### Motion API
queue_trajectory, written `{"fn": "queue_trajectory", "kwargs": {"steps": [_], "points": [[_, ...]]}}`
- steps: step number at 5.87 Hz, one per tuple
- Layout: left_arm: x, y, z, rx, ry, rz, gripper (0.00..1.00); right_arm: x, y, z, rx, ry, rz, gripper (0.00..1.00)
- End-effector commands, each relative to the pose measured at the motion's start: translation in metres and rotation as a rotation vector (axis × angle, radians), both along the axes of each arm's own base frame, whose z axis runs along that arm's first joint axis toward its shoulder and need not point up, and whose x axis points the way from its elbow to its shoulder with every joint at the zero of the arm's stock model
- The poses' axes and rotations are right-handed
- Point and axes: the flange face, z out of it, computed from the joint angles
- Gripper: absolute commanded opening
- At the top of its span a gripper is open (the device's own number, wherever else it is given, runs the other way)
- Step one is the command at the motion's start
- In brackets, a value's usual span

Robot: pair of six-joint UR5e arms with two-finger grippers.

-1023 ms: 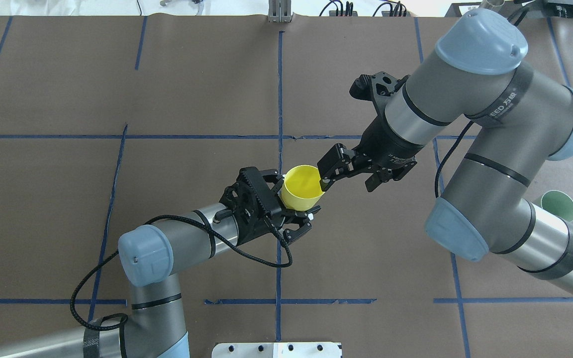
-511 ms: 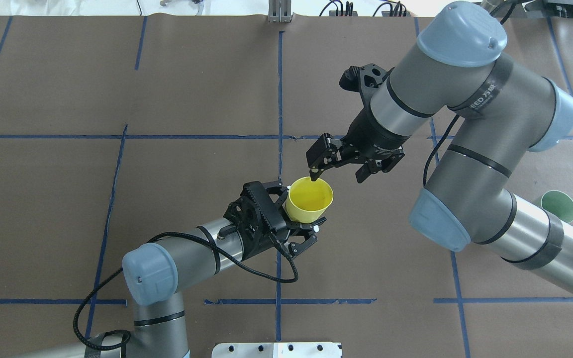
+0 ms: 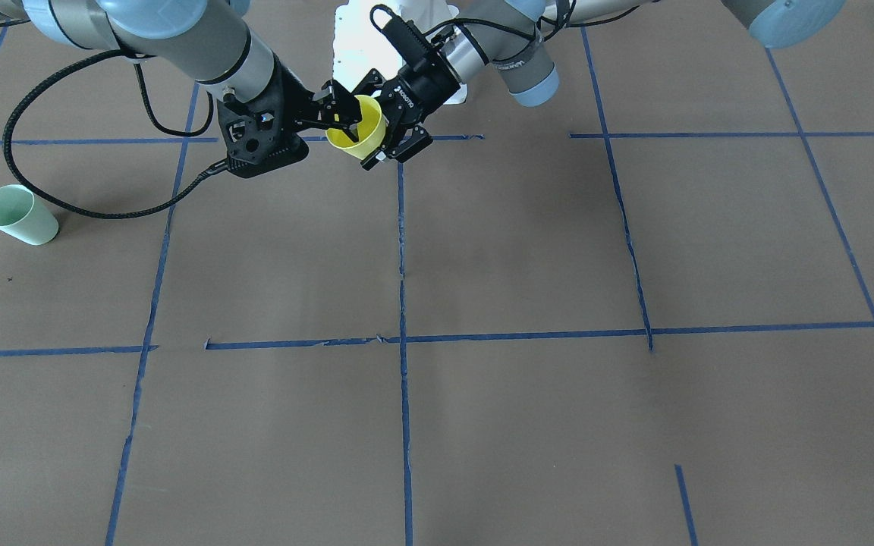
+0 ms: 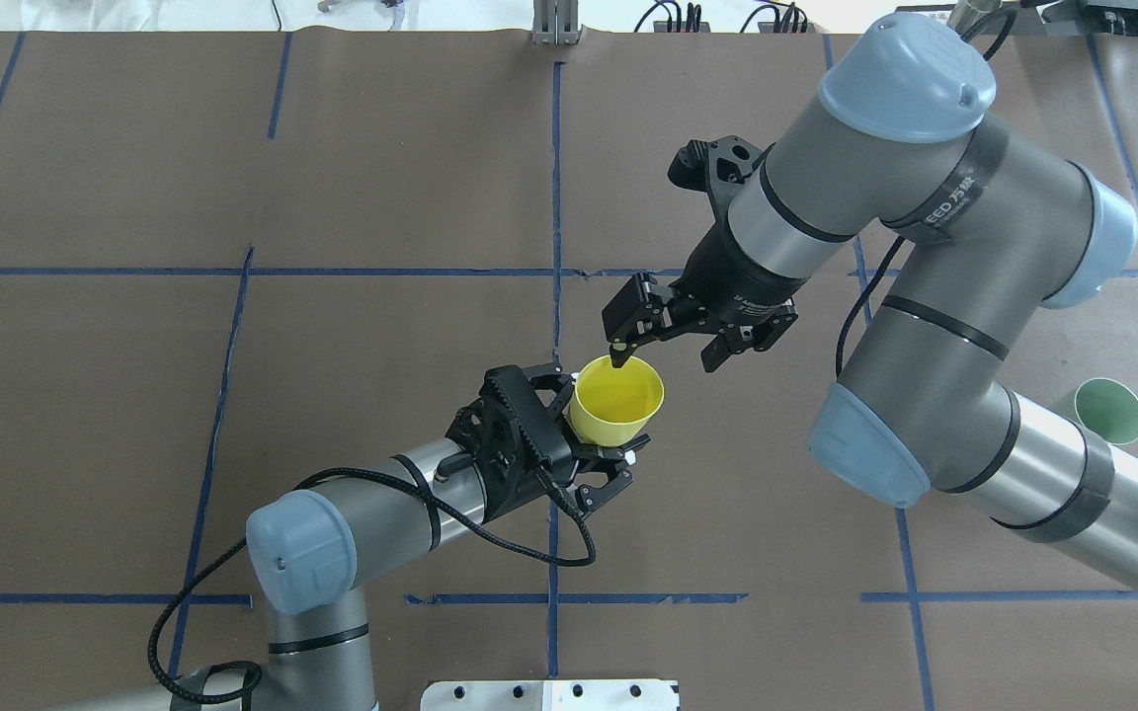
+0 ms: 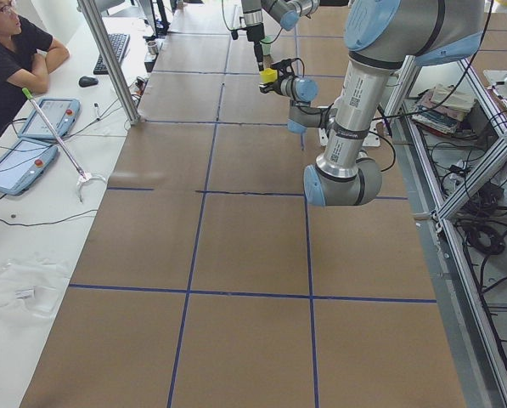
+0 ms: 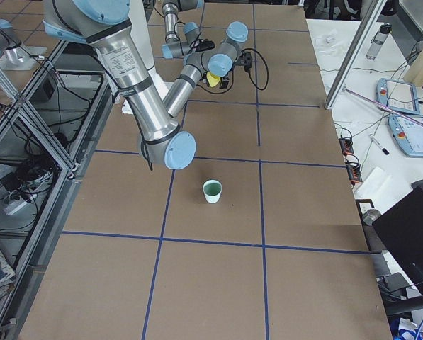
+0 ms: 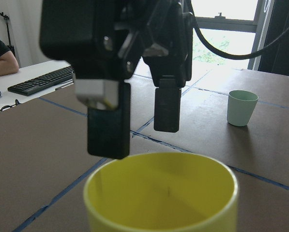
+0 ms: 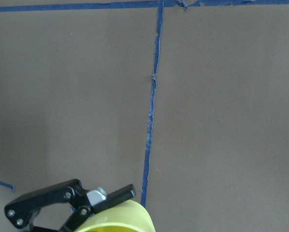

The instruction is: Transfer and stack yellow cup on green cup

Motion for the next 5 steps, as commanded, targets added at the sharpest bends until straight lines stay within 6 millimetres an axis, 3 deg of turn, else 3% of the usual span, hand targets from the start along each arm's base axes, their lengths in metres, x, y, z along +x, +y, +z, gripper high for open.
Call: {"fn": "queue_trajectory", "kwargs": {"steps": [1,2,3,5], "points": [[-0.0001,0.0000,-0.0014,0.000,0.002,0.000,0.35,-0.0087,0.0103,-0.0008,0.003,0.000,-0.017,0.99],[-0.0006,0.0000,-0.0048,0.001,0.008,-0.002,0.35,-0.0125,0.0139,0.0002,0.005,0.002,-0.025,0.98],[-0.0012,0.0001,-0.0054,0.002,0.010,-0.002,0.37,-0.0155,0.0162,0.0017,0.003,0.004,-0.031,0.91],[-0.0012,0.0001,-0.0054,0.002,0.010,-0.002,0.40,-0.0151,0.0165,0.0002,0.005,0.002,-0.031,0.62]]}}
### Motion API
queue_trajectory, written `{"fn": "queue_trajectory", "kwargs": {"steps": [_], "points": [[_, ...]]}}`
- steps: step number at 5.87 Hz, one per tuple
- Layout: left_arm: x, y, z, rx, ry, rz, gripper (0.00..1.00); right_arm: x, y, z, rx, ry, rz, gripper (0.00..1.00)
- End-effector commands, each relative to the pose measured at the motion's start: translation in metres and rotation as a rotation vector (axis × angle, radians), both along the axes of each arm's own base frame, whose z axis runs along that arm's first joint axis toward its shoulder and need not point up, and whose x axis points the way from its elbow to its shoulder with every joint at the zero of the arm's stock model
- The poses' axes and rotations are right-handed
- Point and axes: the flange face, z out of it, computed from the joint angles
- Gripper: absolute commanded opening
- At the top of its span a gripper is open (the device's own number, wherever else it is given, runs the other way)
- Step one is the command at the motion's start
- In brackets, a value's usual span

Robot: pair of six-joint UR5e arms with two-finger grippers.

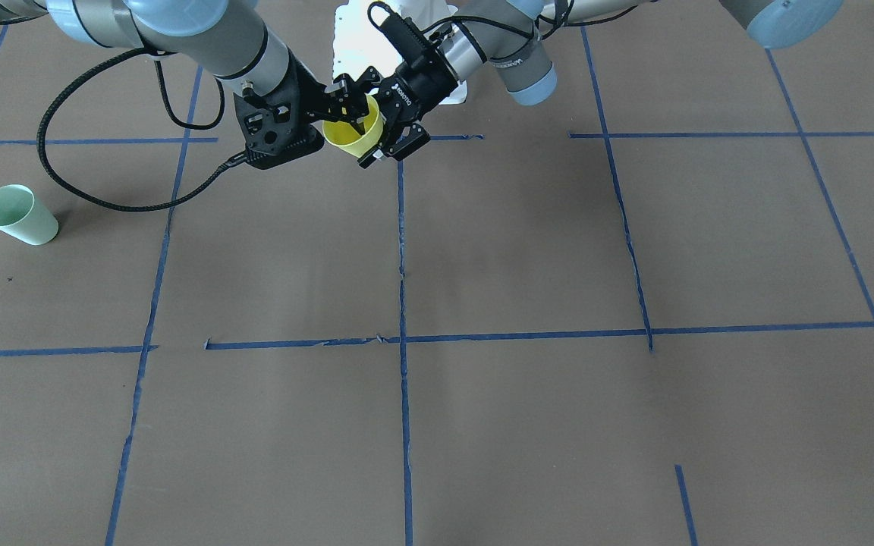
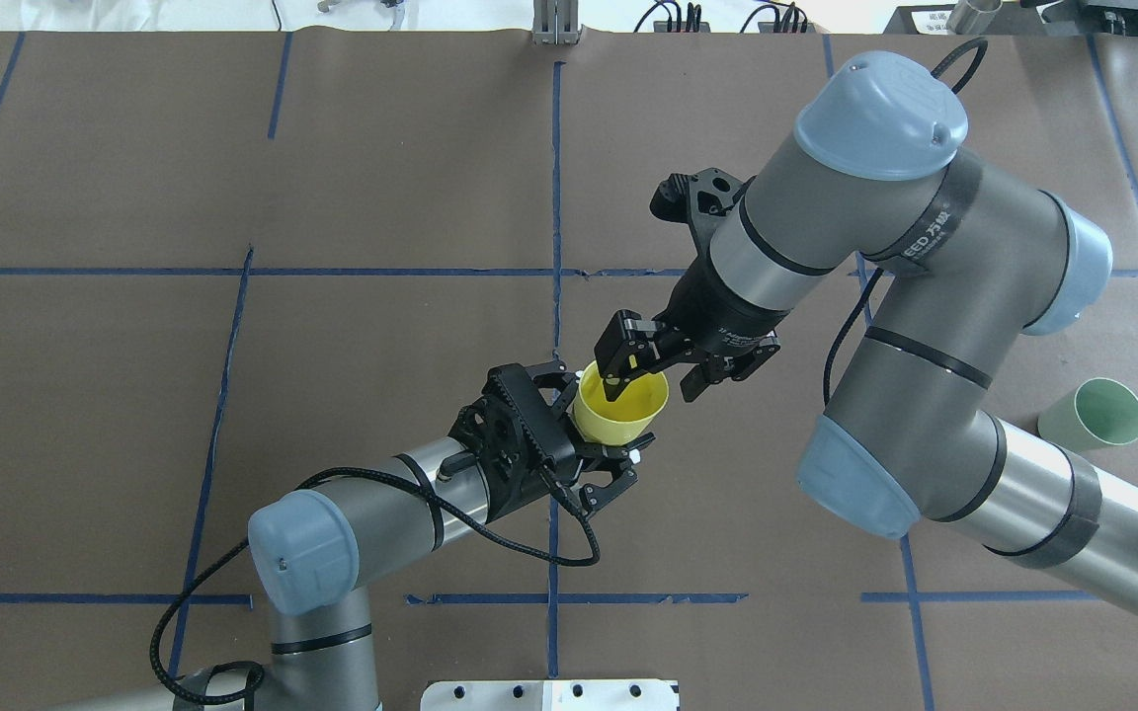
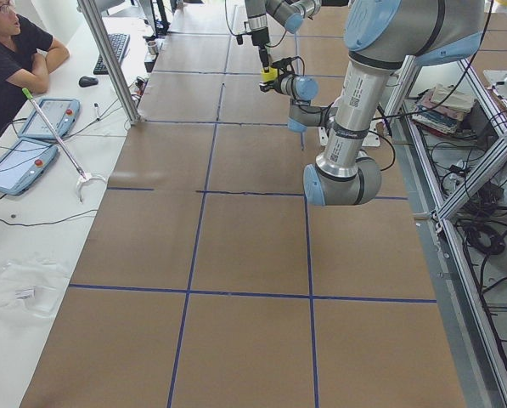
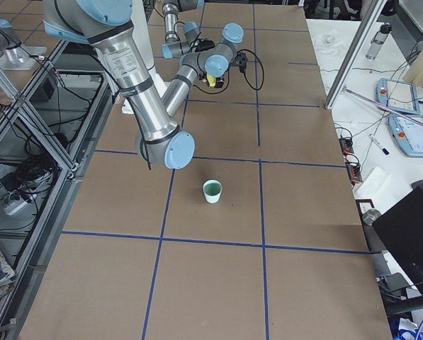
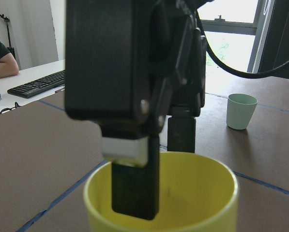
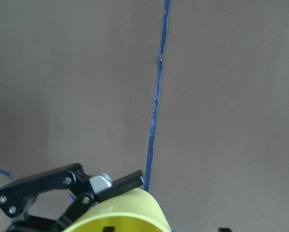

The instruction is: Transfer and stack yellow cup on green cup

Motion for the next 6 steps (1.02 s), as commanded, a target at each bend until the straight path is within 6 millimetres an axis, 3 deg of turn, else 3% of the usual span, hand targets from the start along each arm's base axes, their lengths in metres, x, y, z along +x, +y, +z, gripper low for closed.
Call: {"fn": "queue_trajectory", "kwargs": {"steps": [1,2,3,4,5,6], "points": [[-0.0001,-0.0001,-0.0001,0.000,0.000,-0.001,0.42,-0.0001,0.0006,-0.0006,0.002,-0.001,-0.001,0.48],[-0.0001,-0.0001,-0.0001,0.000,0.000,-0.001,0.44,0.0004,0.0010,-0.0012,0.002,-0.003,-0.003,0.25],[-0.0001,-0.0001,-0.0011,0.000,0.002,-0.001,0.52,0.0021,0.0001,-0.0019,0.004,-0.006,0.000,0.01],[0.0001,-0.0001,-0.0010,0.000,0.000,-0.001,0.55,0.0021,0.0001,-0.0019,0.002,-0.005,0.002,0.00],[0.0010,-0.0006,0.0002,-0.003,-0.002,-0.003,0.72,0.0023,-0.0009,-0.0012,0.000,-0.003,0.003,0.00],[-0.0013,-0.0026,-0.0008,-0.010,0.003,-0.028,1.00,0.0050,-0.0019,-0.0025,0.001,-0.006,0.007,0.00]]}}
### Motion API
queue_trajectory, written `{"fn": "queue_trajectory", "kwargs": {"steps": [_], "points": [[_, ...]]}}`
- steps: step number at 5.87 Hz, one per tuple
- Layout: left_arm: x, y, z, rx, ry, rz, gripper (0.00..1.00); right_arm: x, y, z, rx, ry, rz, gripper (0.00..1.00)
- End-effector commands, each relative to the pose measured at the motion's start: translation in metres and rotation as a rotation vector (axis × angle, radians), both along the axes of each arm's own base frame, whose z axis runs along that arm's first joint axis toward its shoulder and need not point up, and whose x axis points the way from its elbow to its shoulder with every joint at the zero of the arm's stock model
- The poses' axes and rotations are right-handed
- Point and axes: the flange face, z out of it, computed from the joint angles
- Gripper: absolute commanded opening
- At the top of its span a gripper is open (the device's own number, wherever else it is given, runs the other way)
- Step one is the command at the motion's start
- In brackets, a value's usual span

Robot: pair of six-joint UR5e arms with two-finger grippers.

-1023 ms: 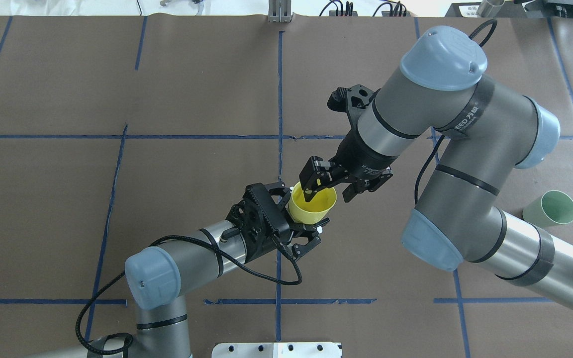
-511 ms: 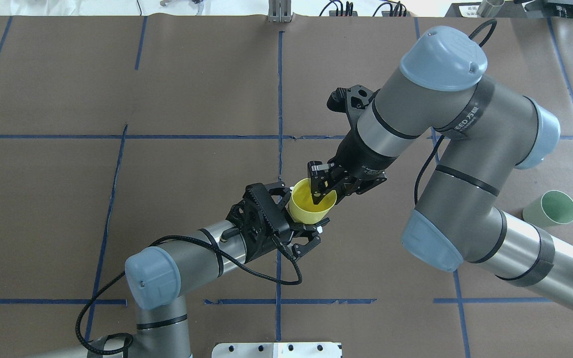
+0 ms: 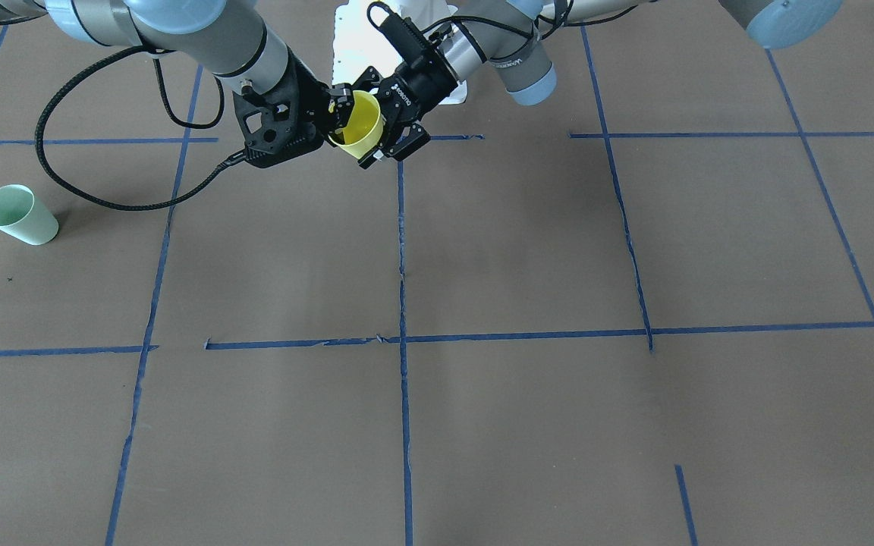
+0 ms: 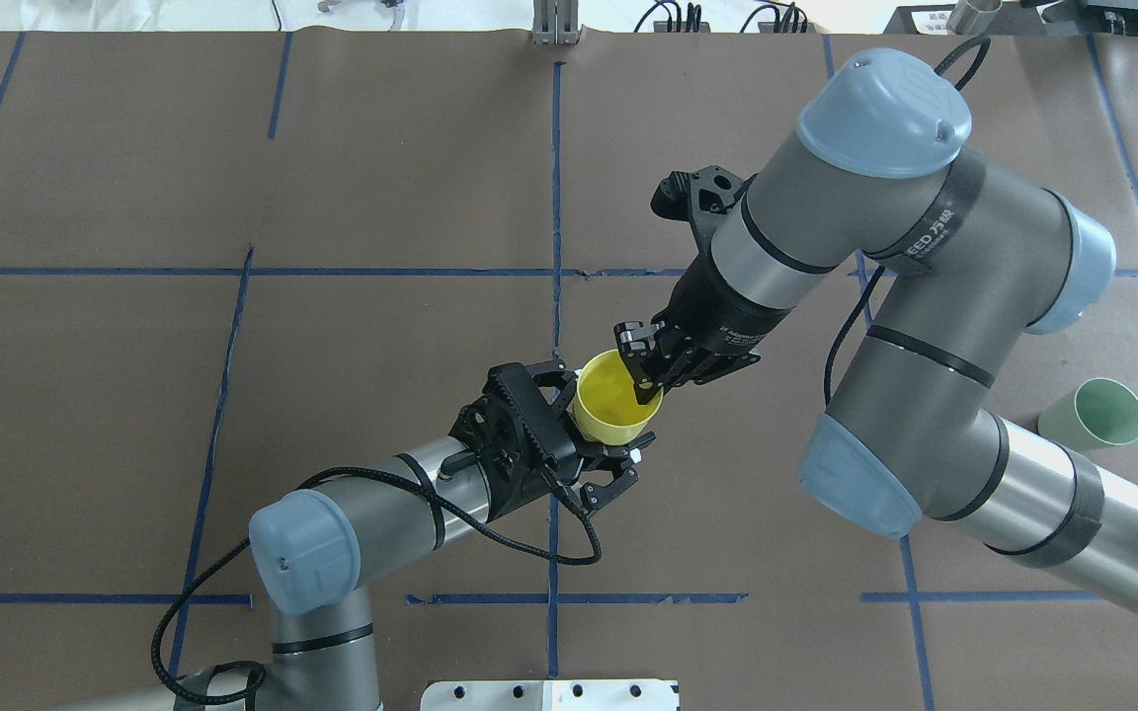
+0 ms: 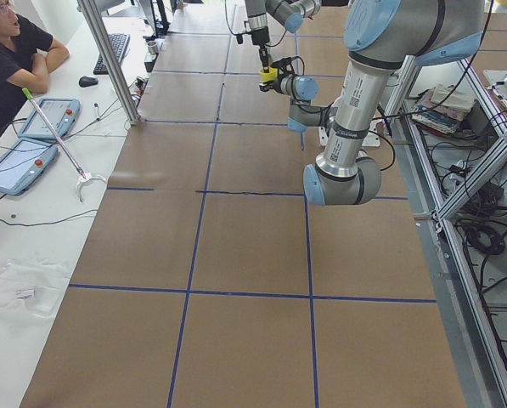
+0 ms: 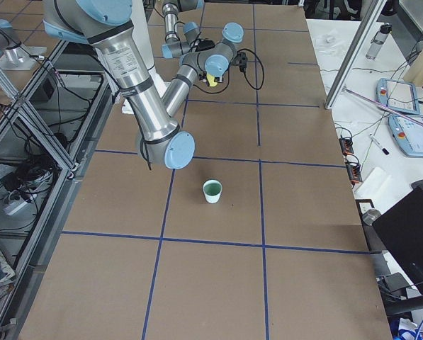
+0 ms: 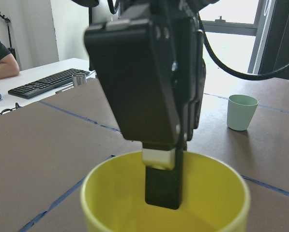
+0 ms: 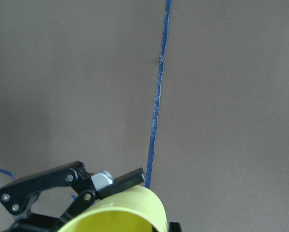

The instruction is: Transfer and stack yellow cup on green cup

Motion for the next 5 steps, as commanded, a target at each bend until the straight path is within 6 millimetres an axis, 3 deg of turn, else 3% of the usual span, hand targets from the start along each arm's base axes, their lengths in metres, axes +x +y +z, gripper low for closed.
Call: {"fn": "queue_trajectory", "kwargs": {"steps": [1,3,5], "points": [[-0.002,-0.001,0.000,-0.008,0.005,-0.017,1.00,0.010,0.005,0.001,-0.009,-0.003,0.011,0.00],[-0.003,-0.001,-0.002,-0.012,0.013,-0.016,1.00,0.017,-0.001,0.010,-0.029,0.013,0.034,0.00],[-0.004,0.000,-0.003,-0.012,0.016,-0.015,1.00,0.049,-0.038,0.017,-0.096,0.063,0.218,0.00]]}}
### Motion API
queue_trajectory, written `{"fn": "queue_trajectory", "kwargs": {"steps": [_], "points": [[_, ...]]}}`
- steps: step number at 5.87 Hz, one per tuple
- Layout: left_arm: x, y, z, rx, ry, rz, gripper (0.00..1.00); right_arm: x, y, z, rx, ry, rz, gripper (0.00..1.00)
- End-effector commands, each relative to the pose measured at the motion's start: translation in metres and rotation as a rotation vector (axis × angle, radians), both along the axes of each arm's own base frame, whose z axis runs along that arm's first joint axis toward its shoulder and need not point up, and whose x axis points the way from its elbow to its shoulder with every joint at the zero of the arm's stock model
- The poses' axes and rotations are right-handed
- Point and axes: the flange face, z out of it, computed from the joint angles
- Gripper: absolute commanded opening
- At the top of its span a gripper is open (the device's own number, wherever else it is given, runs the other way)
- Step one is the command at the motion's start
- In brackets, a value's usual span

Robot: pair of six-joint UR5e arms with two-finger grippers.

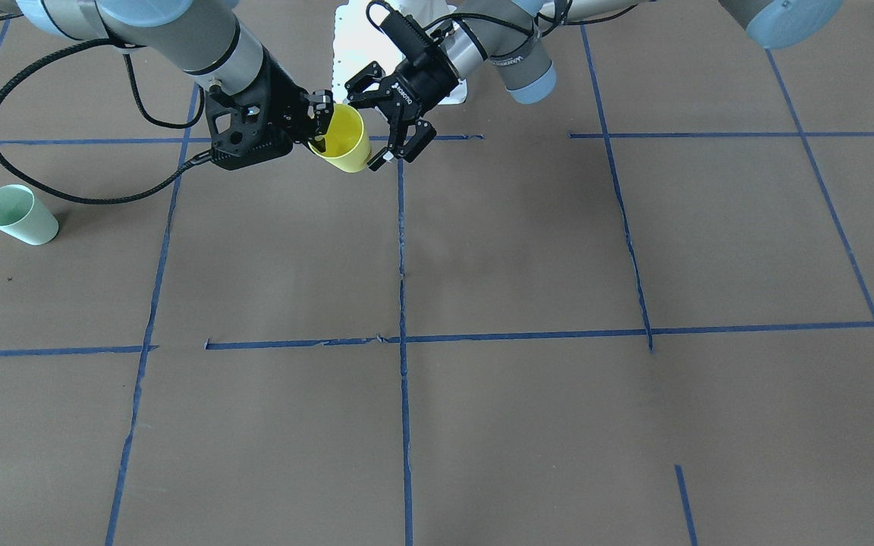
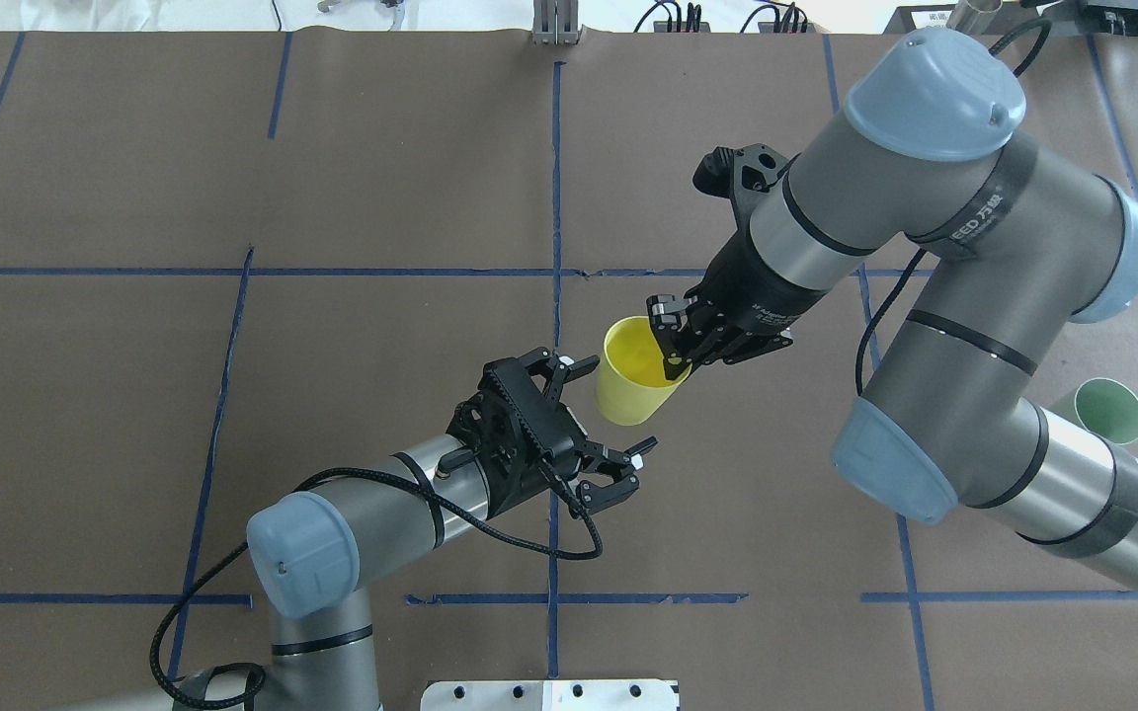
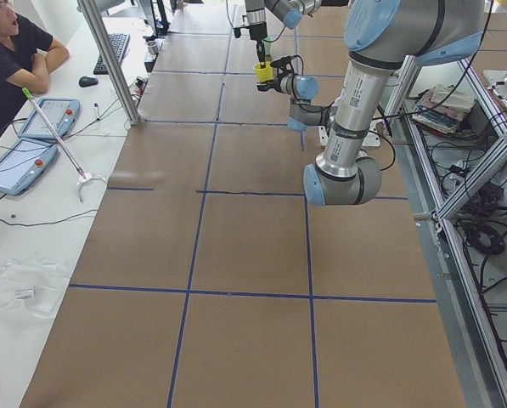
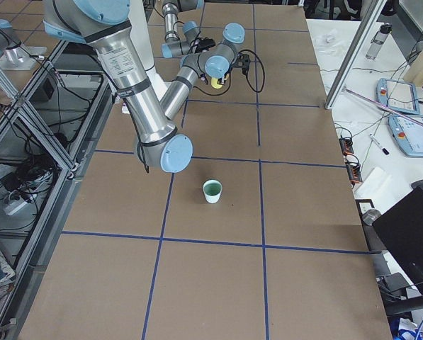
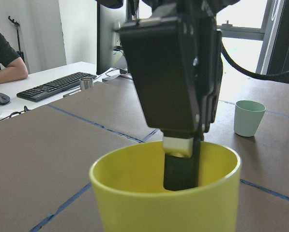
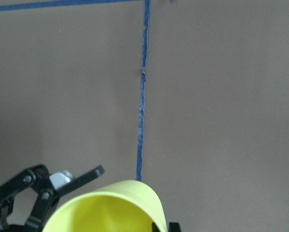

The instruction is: Transfer and stack yellow cup on green cup

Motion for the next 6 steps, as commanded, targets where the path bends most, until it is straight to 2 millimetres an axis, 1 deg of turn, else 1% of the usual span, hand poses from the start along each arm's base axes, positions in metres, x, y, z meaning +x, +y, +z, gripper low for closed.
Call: {"fn": "queue_trajectory", "kwargs": {"steps": [1,2,3,4,5,6], "points": [[0.000,0.000,0.000,0.000,0.000,0.000,1.00,0.055,-0.041,0.030,-0.124,0.063,0.222,0.00],[0.000,0.001,0.000,-0.001,0.001,0.002,1.00,0.102,-0.033,0.073,-0.159,0.105,0.291,0.00],[0.001,0.001,0.000,-0.002,-0.002,0.002,1.00,0.148,-0.018,0.120,-0.202,0.163,0.359,0.00],[0.005,0.007,0.000,-0.004,-0.006,0.011,1.00,0.197,-0.014,0.166,-0.270,0.216,0.436,0.00],[0.005,0.007,0.001,-0.013,-0.003,0.008,1.00,0.233,-0.011,0.199,-0.305,0.253,0.479,0.00],[0.005,0.005,0.000,-0.036,0.007,0.006,1.00,0.257,-0.007,0.228,-0.287,0.290,0.471,0.00]]}}
